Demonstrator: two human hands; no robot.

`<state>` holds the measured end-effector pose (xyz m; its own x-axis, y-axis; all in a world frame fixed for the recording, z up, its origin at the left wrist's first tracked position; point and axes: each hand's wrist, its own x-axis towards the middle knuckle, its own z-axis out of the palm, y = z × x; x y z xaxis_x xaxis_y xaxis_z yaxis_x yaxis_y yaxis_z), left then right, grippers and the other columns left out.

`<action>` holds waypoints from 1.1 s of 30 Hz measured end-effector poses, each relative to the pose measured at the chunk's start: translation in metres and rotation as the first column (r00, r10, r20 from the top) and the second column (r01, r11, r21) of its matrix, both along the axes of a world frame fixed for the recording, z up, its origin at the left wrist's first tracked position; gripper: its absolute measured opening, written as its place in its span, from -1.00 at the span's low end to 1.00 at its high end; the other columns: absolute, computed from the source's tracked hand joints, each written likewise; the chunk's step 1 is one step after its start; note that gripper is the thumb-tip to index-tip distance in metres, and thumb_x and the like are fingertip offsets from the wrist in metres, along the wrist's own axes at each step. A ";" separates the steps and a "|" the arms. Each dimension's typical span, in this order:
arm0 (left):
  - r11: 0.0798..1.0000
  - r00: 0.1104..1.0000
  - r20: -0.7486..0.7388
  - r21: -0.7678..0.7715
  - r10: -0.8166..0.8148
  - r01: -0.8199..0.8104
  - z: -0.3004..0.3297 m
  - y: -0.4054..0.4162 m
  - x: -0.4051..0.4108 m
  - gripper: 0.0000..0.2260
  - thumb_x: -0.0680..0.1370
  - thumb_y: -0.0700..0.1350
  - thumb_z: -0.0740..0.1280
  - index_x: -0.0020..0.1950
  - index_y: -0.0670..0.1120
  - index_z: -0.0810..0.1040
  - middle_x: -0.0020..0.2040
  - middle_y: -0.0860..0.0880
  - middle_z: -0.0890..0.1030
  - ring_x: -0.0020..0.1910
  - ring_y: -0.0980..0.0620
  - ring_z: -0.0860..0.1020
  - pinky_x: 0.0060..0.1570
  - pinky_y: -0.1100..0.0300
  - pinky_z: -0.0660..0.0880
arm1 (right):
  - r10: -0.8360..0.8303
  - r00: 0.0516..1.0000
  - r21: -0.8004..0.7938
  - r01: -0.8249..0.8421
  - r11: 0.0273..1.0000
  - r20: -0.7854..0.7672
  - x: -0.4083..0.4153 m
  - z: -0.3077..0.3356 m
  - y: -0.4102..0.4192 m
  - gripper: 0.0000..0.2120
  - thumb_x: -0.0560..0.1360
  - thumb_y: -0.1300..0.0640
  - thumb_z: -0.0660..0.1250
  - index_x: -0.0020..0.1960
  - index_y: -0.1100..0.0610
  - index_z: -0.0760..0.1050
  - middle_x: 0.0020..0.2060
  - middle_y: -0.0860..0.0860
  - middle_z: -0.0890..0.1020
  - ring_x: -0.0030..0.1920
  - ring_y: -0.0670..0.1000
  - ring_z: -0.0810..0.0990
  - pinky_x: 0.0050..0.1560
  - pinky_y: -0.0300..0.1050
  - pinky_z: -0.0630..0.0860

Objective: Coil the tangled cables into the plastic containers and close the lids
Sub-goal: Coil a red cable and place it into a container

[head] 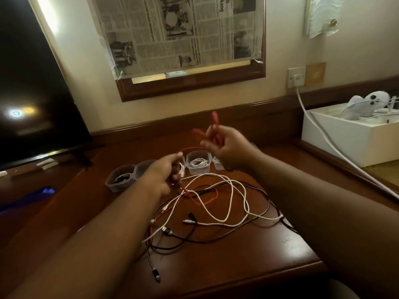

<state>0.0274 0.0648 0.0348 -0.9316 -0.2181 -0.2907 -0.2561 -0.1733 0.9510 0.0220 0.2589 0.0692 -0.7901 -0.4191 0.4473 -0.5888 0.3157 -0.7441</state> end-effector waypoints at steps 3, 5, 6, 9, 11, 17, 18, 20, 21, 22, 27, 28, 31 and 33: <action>0.986 0.994 -0.107 0.161 -0.019 0.036 0.033 0.018 0.003 -0.73 0.63 -0.06 0.19 -0.28 -0.03 0.39 -0.52 0.05 0.25 -0.50 0.09 0.22 -0.32 0.18 0.22 | 0.013 0.997 0.211 0.003 0.978 -0.076 0.007 -0.018 -0.016 -0.84 0.53 0.01 0.40 0.07 -0.01 0.49 -0.13 -0.13 0.52 -0.15 -0.16 0.54 -0.13 -0.24 0.50; 0.967 0.986 -0.165 0.253 0.009 0.033 0.050 0.029 0.007 -0.76 0.65 -0.09 0.16 -0.17 -0.11 0.48 -0.32 -0.02 0.39 -0.30 0.04 0.39 -0.16 0.15 0.40 | -0.028 0.992 0.251 0.059 0.966 -0.123 0.009 -0.026 -0.026 -0.66 0.48 -0.09 0.44 0.16 0.04 0.49 -0.06 -0.10 0.52 -0.07 -0.08 0.56 -0.05 -0.14 0.57; 0.961 0.984 -0.175 0.276 0.030 0.019 0.055 0.033 0.010 -0.78 0.66 -0.10 0.15 -0.08 -0.15 0.51 -0.19 -0.06 0.45 -0.15 0.00 0.46 -0.04 0.10 0.48 | -0.065 0.988 0.238 0.097 0.966 -0.139 0.008 -0.028 -0.030 -0.61 0.46 -0.12 0.45 0.18 0.04 0.49 -0.03 -0.08 0.52 -0.04 -0.05 0.56 -0.03 -0.11 0.58; 0.943 0.974 -0.204 0.332 0.101 -0.028 0.059 0.034 0.011 -0.81 0.67 -0.15 0.17 0.04 -0.22 0.52 -0.06 -0.12 0.49 -0.09 0.00 0.52 -0.15 0.12 0.57 | -0.180 0.979 0.174 0.194 0.965 -0.096 0.003 -0.025 -0.034 -0.64 0.47 -0.10 0.44 0.17 0.04 0.49 -0.05 -0.06 0.54 -0.07 -0.06 0.56 -0.10 -0.15 0.55; 0.935 0.967 -0.228 0.352 0.118 -0.031 0.058 0.034 0.012 -0.82 0.66 -0.17 0.22 0.13 -0.26 0.52 -0.04 -0.14 0.50 -0.14 0.01 0.52 -0.28 0.16 0.57 | -0.153 0.988 0.187 0.144 0.972 0.036 0.000 -0.022 -0.033 -0.81 0.52 -0.04 0.40 0.03 0.02 0.49 -0.17 -0.07 0.56 -0.20 -0.11 0.55 -0.24 -0.25 0.45; 0.972 0.899 -0.372 0.113 0.232 -0.205 0.026 0.039 0.010 -0.79 0.64 -0.03 0.26 -0.03 -0.12 0.62 -0.19 -0.04 0.57 -0.20 0.04 0.54 -0.23 0.17 0.51 | -0.119 0.958 -0.072 0.143 0.987 0.262 0.002 -0.014 -0.033 -0.84 0.63 0.12 0.21 0.00 0.17 0.52 -0.23 0.09 0.57 -0.24 0.02 0.55 -0.23 -0.10 0.54; 0.978 0.885 -0.420 0.029 0.200 -0.207 0.017 0.040 0.011 -0.79 0.65 -0.06 0.22 -0.01 -0.10 0.61 -0.18 -0.06 0.57 -0.18 0.02 0.54 -0.19 0.13 0.50 | -0.110 0.942 -0.176 0.173 0.969 0.318 0.004 -0.010 -0.031 -0.84 0.63 0.11 0.20 -0.01 0.16 0.51 -0.22 0.08 0.57 -0.24 0.00 0.55 -0.25 -0.14 0.53; 0.997 0.888 -0.459 -0.058 0.024 -0.057 -0.002 0.042 0.016 -0.80 0.62 -0.12 0.19 0.14 -0.12 0.56 -0.06 -0.14 0.61 -0.09 -0.06 0.57 -0.07 -0.01 0.53 | -0.015 0.898 -0.401 0.211 0.891 0.439 0.009 0.000 -0.027 -0.82 0.64 0.09 0.19 -0.01 0.16 0.50 -0.24 0.04 0.58 -0.29 -0.05 0.58 -0.31 -0.20 0.52; 0.995 0.884 -0.462 -0.091 -0.076 0.037 -0.012 0.043 0.018 -0.76 0.59 -0.10 0.21 0.21 -0.12 0.52 0.01 -0.18 0.62 -0.05 -0.10 0.58 -0.03 -0.05 0.53 | 0.078 0.871 -0.520 0.215 0.827 0.485 0.011 0.005 -0.025 -0.81 0.64 0.08 0.19 0.03 0.18 0.49 -0.22 0.06 0.60 -0.32 -0.05 0.62 -0.32 -0.18 0.55; 0.985 0.868 -0.473 -0.143 -0.154 0.097 -0.020 0.043 0.020 -0.70 0.53 -0.07 0.25 0.24 -0.10 0.50 0.04 -0.18 0.62 -0.03 -0.12 0.58 -0.04 -0.04 0.52 | 0.171 0.843 -0.620 0.222 0.753 0.509 0.013 0.010 -0.023 -0.79 0.64 0.07 0.19 0.08 0.20 0.49 -0.17 0.09 0.62 -0.31 -0.04 0.65 -0.29 -0.13 0.59; 0.954 0.834 -0.469 -0.213 -0.290 0.211 -0.038 0.044 0.023 -0.65 0.45 0.02 0.37 0.19 -0.06 0.54 0.06 -0.10 0.65 0.03 -0.06 0.59 -0.08 0.09 0.46 | 0.295 0.797 -0.803 0.352 0.482 0.527 0.001 0.016 -0.016 -0.81 0.64 0.05 0.22 0.17 0.13 0.44 -0.14 0.03 0.53 -0.14 0.00 0.58 0.08 -0.01 0.56; 0.949 0.836 -0.453 -0.196 -0.310 0.246 -0.038 0.044 0.024 -0.67 0.45 0.01 0.38 0.17 -0.07 0.56 0.08 -0.09 0.65 0.08 -0.05 0.60 -0.03 0.05 0.48 | 0.306 0.783 -0.808 0.384 0.447 0.541 -0.002 0.014 -0.014 -0.78 0.63 0.04 0.24 0.20 0.13 0.45 -0.16 0.01 0.53 -0.13 -0.01 0.55 0.10 -0.02 0.56; 0.924 0.835 -0.402 -0.232 -0.376 0.305 -0.039 0.045 0.024 -0.73 0.43 -0.05 0.43 0.09 -0.09 0.58 0.09 -0.09 0.63 0.09 -0.09 0.58 -0.01 0.01 0.49 | 0.334 0.742 -0.802 0.454 0.388 0.581 -0.008 0.011 -0.010 -0.75 0.61 0.02 0.27 0.20 0.14 0.48 -0.20 -0.02 0.54 -0.18 -0.04 0.54 0.13 -0.02 0.57; 0.877 0.810 -0.356 -0.311 -0.466 0.367 -0.040 0.043 0.025 -0.73 0.47 -0.06 0.40 0.12 -0.11 0.51 0.02 -0.08 0.64 0.02 -0.11 0.58 -0.03 0.00 0.47 | 0.346 0.726 -0.795 0.468 0.385 0.595 -0.009 0.010 -0.010 -0.78 0.60 0.01 0.28 0.15 0.13 0.49 -0.23 -0.03 0.54 -0.24 -0.05 0.53 0.08 -0.03 0.59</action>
<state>0.0524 0.1073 -0.0053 -0.9678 0.2074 0.1430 0.1630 0.0827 0.9832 0.0132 0.2492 0.0794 -0.9951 -0.0516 -0.0841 0.0955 -0.7190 -0.6885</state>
